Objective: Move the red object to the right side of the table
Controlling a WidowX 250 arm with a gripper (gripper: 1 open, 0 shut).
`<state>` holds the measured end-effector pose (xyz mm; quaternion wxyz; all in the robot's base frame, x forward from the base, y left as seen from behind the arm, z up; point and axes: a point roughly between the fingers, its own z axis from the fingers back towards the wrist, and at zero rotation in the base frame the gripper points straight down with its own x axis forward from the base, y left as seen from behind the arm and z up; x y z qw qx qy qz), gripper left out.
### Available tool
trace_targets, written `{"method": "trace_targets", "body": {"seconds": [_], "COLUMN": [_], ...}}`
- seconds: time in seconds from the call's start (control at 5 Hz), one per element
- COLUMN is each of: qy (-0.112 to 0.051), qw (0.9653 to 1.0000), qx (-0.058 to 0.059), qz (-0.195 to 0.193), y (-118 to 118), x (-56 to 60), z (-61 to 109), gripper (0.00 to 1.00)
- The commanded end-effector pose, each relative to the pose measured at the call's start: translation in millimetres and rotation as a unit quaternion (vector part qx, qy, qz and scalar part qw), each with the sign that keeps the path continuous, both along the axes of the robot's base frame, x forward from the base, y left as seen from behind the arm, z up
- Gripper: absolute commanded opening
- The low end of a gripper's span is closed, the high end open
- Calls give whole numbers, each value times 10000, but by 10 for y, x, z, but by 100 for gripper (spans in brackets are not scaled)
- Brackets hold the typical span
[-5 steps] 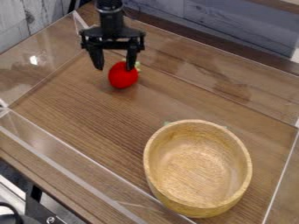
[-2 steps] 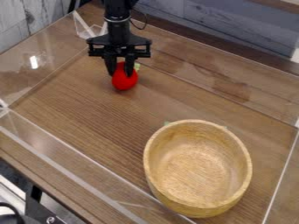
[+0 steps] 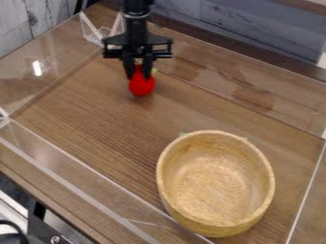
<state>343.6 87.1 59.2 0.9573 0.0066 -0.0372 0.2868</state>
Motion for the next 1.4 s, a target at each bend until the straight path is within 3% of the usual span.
{"method": "trace_targets", "body": {"seconds": [0.0, 0.4, 0.8, 1.2], "qy": [-577, -701, -765, -708], "qw": [9983, 9968, 9960, 9973], "qx": [39, -173, -172, -133], "qz": [-57, -344, -434, -120], "y": [-258, -936, -1405, -1675], "x": [249, 317, 314, 313], "z": [454, 613, 635, 571], "gripper": [0, 0, 0, 0]}}
